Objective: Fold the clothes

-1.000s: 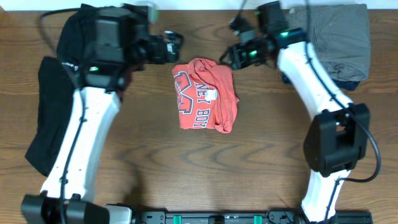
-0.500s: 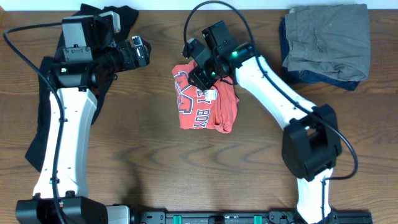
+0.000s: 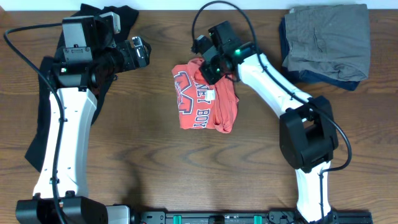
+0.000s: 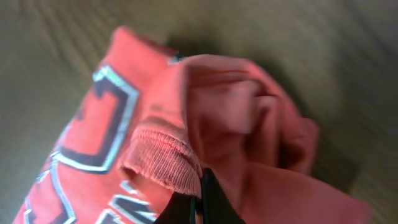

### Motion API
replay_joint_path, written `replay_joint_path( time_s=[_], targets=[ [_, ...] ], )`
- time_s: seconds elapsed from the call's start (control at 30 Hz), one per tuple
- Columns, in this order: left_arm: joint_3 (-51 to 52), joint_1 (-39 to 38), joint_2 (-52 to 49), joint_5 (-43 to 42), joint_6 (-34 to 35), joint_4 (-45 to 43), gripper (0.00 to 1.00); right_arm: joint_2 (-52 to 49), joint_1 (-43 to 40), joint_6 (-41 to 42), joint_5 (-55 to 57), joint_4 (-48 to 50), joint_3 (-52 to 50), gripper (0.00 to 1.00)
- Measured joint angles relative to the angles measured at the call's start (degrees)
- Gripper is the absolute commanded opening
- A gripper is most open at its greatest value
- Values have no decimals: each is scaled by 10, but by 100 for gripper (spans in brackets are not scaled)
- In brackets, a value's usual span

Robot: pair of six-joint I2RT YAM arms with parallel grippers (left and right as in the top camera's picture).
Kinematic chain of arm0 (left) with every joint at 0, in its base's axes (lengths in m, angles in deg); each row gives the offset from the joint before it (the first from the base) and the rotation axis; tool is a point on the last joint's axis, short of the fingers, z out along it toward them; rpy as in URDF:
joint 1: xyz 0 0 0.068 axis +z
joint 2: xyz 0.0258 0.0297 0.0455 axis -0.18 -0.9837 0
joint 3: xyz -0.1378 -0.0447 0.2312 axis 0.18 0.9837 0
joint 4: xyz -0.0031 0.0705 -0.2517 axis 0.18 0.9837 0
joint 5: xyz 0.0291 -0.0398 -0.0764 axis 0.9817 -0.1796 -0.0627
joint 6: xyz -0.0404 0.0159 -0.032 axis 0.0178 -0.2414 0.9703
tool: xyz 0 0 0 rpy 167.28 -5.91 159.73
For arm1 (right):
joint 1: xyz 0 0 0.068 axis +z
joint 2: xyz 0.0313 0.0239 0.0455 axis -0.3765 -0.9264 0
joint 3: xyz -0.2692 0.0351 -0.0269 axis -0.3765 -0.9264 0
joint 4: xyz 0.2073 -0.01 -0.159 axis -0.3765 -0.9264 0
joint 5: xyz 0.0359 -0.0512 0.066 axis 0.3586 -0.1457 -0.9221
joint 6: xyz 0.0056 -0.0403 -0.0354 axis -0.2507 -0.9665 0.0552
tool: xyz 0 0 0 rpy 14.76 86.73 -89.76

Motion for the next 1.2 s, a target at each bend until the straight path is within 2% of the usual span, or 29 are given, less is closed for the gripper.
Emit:
replay_joint_path(
  time_s=[0.37,0.4,0.5,0.57,0.67,0.77,0.97,1.2],
  targets=[
    [2,0,-2,3,0,0,98,0,-71,28,-25,84,0,2],
    [2,0,-3,3,0,0,98,0,-75,29,-26,90,0,9],
    [2,0,-6,3,0,0,98,0,-84,38,-29,100,0,49],
    [2,0,-7,3,0,1,98,0,-86,45,-32,94,0,63],
    [2,0,-7,3,0,3,98,0,-88,64,-38,67,0,73],
    [2,0,-7,5,0,8,98,0,-89,76,-68,30,0,77],
    [3,0,-7,6,-2,9,98,3,-87,104,-121,-80,0,75],
    [4,0,-7,24,-2,14,98,21,-41,136,-94,-213,-1,73]
  ],
)
